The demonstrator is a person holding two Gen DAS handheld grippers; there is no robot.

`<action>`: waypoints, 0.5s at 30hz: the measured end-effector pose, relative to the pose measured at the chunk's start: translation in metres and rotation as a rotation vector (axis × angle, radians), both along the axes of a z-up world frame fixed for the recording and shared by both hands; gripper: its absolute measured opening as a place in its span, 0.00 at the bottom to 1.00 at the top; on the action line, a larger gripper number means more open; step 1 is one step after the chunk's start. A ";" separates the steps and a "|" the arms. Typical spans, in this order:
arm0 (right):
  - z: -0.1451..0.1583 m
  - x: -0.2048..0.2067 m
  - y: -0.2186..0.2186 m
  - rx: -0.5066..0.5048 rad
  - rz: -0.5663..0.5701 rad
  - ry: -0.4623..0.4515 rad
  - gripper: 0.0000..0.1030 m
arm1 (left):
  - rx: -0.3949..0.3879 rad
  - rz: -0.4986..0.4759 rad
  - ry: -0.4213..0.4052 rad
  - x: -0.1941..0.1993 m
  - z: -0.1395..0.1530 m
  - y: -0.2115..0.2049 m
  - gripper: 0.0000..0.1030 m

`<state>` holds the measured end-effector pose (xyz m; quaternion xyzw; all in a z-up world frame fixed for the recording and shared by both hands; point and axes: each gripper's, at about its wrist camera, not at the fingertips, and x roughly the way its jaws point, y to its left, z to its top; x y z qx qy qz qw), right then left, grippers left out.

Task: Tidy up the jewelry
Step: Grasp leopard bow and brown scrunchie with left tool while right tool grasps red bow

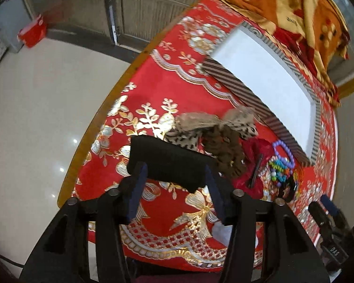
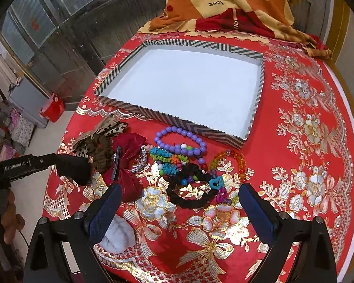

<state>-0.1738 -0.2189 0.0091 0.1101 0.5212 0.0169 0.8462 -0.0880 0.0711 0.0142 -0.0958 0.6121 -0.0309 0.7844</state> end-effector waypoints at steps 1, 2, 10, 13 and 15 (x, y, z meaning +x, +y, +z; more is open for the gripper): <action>-0.001 0.000 -0.001 0.008 0.000 0.000 0.95 | -0.011 0.011 0.006 0.002 -0.001 0.004 0.51; -0.001 0.001 -0.001 0.015 0.002 0.000 0.95 | -0.018 0.022 0.011 0.003 -0.002 0.007 0.51; -0.005 0.012 0.016 0.059 0.078 0.003 0.83 | -0.012 -0.080 -0.010 0.029 -0.004 -0.008 0.54; -0.011 0.021 0.033 0.070 0.133 0.009 0.73 | 0.008 -0.151 0.000 0.041 -0.011 -0.022 0.54; -0.017 0.030 0.044 0.098 0.169 0.023 0.62 | 0.022 -0.190 0.011 0.048 -0.016 -0.031 0.55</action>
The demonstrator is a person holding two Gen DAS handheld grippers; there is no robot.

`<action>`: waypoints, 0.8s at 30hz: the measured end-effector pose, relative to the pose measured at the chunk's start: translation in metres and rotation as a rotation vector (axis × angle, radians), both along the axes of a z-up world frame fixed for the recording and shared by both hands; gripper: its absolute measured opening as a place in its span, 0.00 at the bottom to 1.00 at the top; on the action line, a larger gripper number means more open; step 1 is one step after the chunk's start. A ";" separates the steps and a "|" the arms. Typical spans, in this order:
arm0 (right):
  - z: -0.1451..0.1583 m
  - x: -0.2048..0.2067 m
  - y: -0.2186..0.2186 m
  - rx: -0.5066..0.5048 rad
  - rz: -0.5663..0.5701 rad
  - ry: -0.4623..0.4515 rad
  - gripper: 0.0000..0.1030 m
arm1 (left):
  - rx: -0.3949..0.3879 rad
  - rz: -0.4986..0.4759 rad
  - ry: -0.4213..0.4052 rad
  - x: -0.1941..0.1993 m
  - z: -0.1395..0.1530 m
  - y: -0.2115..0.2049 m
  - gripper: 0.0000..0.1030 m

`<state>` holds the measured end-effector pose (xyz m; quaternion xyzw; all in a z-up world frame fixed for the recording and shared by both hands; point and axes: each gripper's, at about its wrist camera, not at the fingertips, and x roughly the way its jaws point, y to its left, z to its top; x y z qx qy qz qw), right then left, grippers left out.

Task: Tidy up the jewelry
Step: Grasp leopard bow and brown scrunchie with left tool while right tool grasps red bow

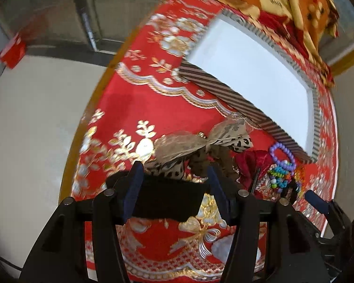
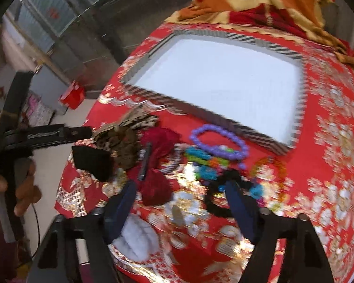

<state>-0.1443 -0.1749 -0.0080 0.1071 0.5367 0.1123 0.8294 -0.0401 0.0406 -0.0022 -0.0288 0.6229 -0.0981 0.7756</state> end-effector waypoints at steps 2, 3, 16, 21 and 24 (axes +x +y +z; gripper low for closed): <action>-0.006 0.008 0.008 0.010 0.022 0.009 0.56 | 0.008 -0.040 0.011 0.006 -0.006 -0.008 0.55; -0.010 0.012 0.012 0.010 0.027 0.014 0.54 | 0.014 -0.063 0.014 0.009 -0.010 -0.012 0.55; -0.027 0.035 0.017 0.026 0.013 0.071 0.49 | 0.079 -0.254 0.021 0.025 -0.041 -0.046 0.54; -0.031 0.040 0.028 0.023 0.041 0.076 0.48 | 0.046 -0.241 -0.001 0.026 -0.043 -0.047 0.21; -0.038 0.045 0.036 0.031 0.061 0.093 0.40 | 0.033 -0.210 -0.028 0.028 -0.037 -0.040 0.17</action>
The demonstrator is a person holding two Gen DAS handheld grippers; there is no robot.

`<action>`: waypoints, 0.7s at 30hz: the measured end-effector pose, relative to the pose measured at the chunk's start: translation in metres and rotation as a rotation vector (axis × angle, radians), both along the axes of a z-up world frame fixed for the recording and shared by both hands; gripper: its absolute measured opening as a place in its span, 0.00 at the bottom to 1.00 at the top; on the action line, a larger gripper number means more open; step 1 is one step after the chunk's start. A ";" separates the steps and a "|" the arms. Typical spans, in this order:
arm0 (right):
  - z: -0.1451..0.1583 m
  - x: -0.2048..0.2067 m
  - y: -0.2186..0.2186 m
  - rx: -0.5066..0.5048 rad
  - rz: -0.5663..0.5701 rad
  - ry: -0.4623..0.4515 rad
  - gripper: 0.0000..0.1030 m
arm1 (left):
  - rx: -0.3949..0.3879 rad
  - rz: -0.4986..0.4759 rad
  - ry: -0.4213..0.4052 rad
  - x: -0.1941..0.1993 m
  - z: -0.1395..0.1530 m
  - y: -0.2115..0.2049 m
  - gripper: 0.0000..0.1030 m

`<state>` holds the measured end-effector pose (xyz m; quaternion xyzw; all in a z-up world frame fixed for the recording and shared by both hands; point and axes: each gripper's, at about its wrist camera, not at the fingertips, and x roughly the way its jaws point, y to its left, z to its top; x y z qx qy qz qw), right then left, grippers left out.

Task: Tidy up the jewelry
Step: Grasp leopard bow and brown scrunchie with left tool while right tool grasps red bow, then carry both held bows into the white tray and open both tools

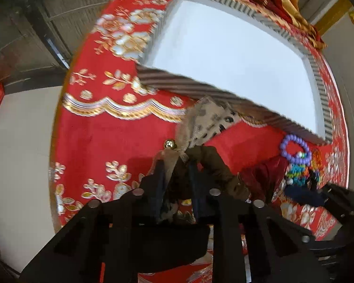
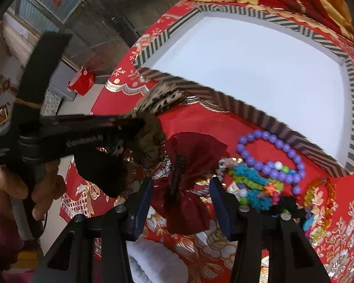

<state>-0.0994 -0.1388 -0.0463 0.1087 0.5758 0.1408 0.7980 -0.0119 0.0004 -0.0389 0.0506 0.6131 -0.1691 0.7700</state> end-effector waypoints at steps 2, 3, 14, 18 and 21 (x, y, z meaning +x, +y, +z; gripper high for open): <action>-0.007 0.005 0.007 0.006 0.014 0.016 0.35 | -0.016 0.014 -0.005 0.003 0.005 0.005 0.17; -0.010 0.008 0.010 0.000 0.014 0.020 0.33 | -0.022 0.019 -0.009 0.003 0.007 0.008 0.17; -0.001 0.005 -0.006 0.056 -0.005 -0.007 0.16 | -0.069 0.073 0.005 0.003 0.018 0.024 0.15; 0.021 -0.001 -0.017 0.089 -0.014 -0.042 0.16 | -0.095 0.074 -0.020 -0.001 0.039 0.028 0.15; 0.037 -0.005 -0.027 0.122 -0.026 -0.072 0.16 | -0.111 0.069 -0.048 -0.003 0.057 0.027 0.15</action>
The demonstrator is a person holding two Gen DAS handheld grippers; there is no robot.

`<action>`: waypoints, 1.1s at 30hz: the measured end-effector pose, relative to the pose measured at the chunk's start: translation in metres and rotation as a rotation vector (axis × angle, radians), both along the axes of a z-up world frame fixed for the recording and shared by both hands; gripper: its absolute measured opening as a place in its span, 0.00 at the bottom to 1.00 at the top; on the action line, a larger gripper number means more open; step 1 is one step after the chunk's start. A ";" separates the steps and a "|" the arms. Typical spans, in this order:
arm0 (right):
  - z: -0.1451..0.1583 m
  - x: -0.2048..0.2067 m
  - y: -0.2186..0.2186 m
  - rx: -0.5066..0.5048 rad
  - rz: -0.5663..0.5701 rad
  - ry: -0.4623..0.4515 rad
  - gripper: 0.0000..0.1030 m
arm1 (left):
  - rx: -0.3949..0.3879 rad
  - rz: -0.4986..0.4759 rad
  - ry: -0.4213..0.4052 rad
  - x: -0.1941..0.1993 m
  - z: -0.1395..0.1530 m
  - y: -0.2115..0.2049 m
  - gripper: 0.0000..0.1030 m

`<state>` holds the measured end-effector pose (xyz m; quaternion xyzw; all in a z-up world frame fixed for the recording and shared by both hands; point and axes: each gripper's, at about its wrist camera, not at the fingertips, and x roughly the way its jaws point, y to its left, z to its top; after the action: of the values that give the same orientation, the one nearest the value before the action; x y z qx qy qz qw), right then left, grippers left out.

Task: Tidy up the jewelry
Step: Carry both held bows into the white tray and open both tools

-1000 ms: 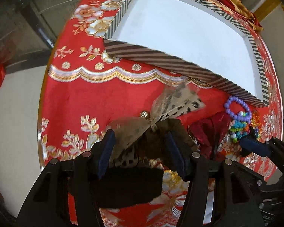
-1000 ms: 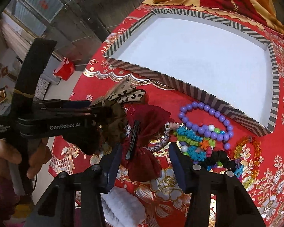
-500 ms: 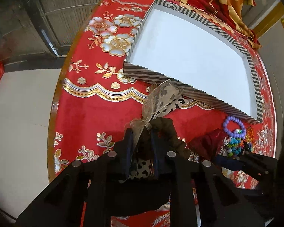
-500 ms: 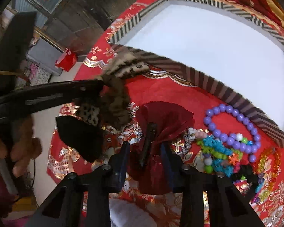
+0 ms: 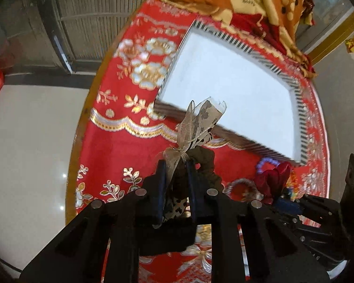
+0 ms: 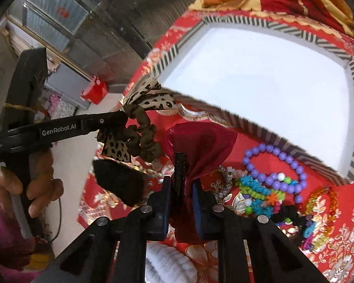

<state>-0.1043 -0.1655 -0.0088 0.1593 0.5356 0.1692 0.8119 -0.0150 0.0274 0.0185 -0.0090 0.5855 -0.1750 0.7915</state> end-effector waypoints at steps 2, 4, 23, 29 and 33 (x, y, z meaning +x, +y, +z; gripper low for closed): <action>0.012 0.001 -0.006 0.021 -0.009 -0.024 0.16 | -0.005 -0.007 -0.018 0.000 0.011 -0.004 0.15; 0.024 0.002 -0.013 0.031 -0.024 -0.051 0.16 | -0.013 -0.012 -0.037 0.001 0.023 -0.008 0.15; 0.008 0.102 -0.035 0.010 -0.235 -0.034 0.16 | -0.011 -0.022 -0.084 0.103 0.005 -0.070 0.15; -0.027 0.118 -0.031 0.042 -0.233 0.050 0.16 | 0.047 -0.061 -0.002 0.113 -0.030 -0.078 0.15; -0.034 0.115 -0.030 0.045 -0.224 0.076 0.16 | 0.063 -0.094 0.045 0.104 -0.042 -0.072 0.16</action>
<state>0.0110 -0.1952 -0.0427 0.2426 0.5409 0.0834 0.8010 0.0894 -0.0443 -0.0236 0.0395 0.6083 -0.1931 0.7688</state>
